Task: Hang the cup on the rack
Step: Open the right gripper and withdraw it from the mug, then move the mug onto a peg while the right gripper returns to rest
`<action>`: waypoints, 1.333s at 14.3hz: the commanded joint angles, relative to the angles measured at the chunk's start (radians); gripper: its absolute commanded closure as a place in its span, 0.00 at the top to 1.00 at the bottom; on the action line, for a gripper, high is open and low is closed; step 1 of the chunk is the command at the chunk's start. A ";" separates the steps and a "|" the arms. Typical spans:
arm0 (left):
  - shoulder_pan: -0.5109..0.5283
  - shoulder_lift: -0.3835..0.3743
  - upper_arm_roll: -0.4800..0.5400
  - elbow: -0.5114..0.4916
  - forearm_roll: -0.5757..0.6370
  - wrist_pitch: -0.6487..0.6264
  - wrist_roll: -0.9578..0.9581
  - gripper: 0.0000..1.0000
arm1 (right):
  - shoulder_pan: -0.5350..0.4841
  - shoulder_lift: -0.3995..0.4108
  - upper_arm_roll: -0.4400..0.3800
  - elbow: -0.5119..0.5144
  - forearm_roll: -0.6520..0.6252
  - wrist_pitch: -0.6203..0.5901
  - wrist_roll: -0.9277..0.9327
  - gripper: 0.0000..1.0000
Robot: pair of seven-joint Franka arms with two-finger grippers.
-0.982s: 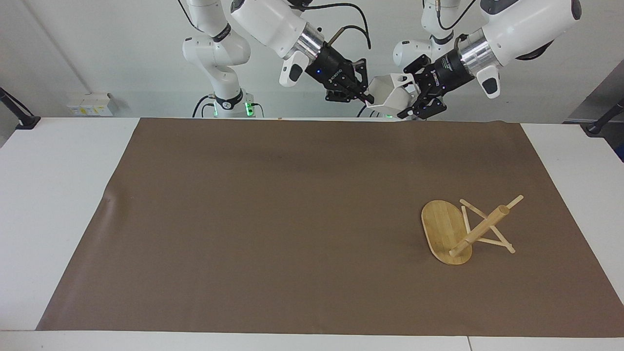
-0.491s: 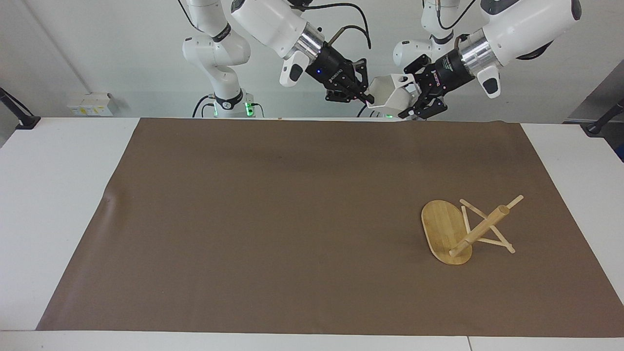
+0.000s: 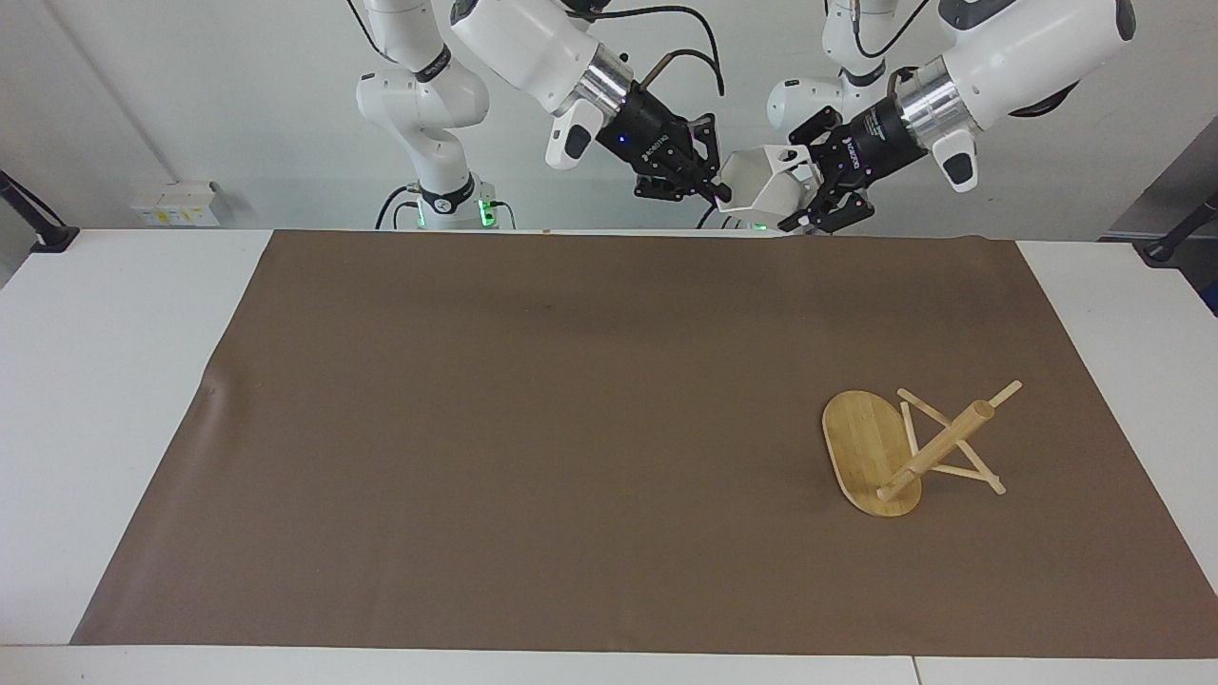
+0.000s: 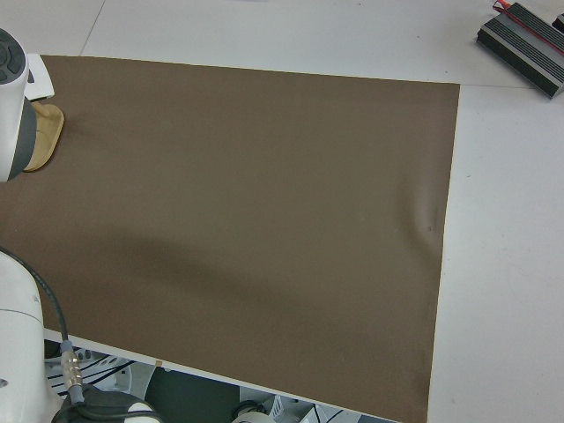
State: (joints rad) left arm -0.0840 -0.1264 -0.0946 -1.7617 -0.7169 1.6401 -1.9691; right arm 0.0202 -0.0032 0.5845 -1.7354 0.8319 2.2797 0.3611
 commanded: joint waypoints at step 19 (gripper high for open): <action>0.007 0.116 -0.007 -0.219 0.152 0.529 -0.267 0.00 | -0.022 -0.003 -0.227 -0.006 -0.341 -0.226 -0.335 1.00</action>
State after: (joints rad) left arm -0.0847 -0.0223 -0.1024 -1.9825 -0.5854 2.1347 -2.1862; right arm 0.0041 -0.0006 0.3749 -1.7372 0.5556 2.0704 0.0648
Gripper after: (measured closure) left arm 0.260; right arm 0.000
